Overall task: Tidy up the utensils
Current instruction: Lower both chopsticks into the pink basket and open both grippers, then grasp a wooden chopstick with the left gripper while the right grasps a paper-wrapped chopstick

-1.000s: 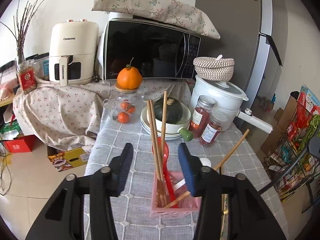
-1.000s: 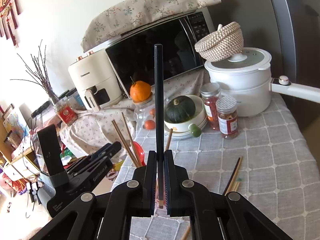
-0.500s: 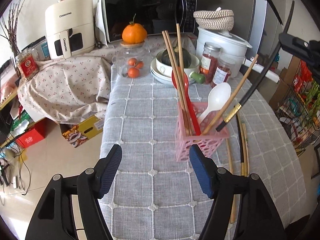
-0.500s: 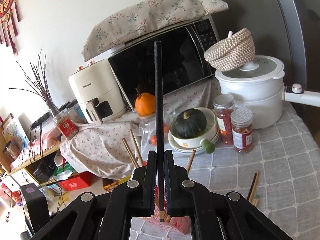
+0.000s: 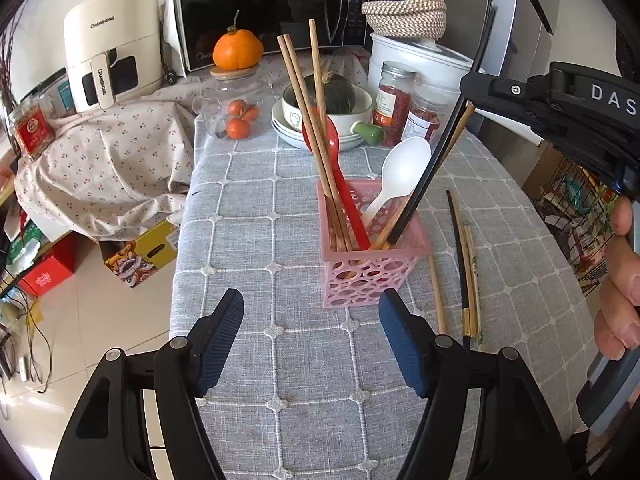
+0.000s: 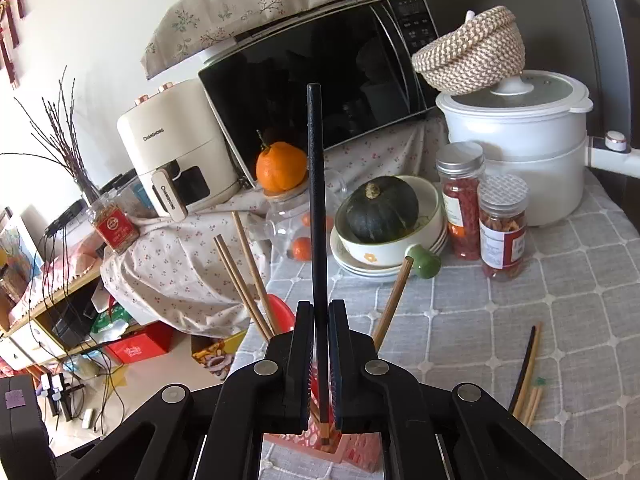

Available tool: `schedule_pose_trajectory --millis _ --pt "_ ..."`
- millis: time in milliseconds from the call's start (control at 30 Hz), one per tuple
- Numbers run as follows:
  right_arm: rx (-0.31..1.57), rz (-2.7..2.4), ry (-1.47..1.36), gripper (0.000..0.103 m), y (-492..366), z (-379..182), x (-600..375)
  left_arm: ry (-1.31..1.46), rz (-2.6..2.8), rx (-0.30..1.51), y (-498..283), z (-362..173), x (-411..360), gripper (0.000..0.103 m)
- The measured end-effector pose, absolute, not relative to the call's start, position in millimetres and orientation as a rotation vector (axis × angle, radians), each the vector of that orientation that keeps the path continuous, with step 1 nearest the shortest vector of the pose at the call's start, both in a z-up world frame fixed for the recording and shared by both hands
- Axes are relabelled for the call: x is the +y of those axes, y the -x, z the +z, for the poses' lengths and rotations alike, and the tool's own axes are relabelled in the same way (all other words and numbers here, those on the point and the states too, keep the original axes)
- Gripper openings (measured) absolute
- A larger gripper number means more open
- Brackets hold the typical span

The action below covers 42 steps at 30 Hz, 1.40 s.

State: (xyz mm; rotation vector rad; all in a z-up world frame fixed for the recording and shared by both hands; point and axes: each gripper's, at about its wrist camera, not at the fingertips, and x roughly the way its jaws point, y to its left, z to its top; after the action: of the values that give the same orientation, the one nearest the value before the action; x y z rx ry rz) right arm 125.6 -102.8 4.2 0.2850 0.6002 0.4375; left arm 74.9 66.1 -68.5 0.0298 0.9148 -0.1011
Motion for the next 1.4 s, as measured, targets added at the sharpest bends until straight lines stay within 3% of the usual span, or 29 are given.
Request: schedule_pose_trajectory --millis 133,200,400,700,1100,1167,1233,1300,1400 --pt "0.585 0.455 -0.315 0.017 -124 6 -110 -0.036 -0.106 0.918 -76 -68 61 0.073" --pt "0.566 0.461 -0.327 0.028 -121 13 -116 -0.04 -0.113 0.919 -76 -68 57 0.073" --pt "0.535 0.466 -0.337 0.045 -107 29 -142 -0.046 -0.143 0.932 -74 -72 46 0.08" --pt "0.639 0.401 -0.195 0.071 -99 4 -179 -0.032 -0.185 0.985 -73 -86 25 0.088" --pt "0.815 0.312 -0.067 0.079 -102 -48 -210 0.001 -0.283 1.054 -76 -103 -7 0.087" --pt "0.826 0.304 -0.05 0.079 -101 -51 -215 -0.001 -0.303 1.057 -78 -107 -16 0.082" --pt "0.832 0.298 -0.04 0.079 -100 -54 -220 -0.009 -0.332 1.065 -80 -112 -26 0.056" --pt "0.837 0.291 -0.04 0.079 -100 -55 -227 -0.012 -0.355 1.074 -85 -120 -37 0.04" --pt "0.849 0.278 -0.049 0.079 -100 -56 -235 -0.022 -0.342 1.064 -93 -131 -50 0.033"
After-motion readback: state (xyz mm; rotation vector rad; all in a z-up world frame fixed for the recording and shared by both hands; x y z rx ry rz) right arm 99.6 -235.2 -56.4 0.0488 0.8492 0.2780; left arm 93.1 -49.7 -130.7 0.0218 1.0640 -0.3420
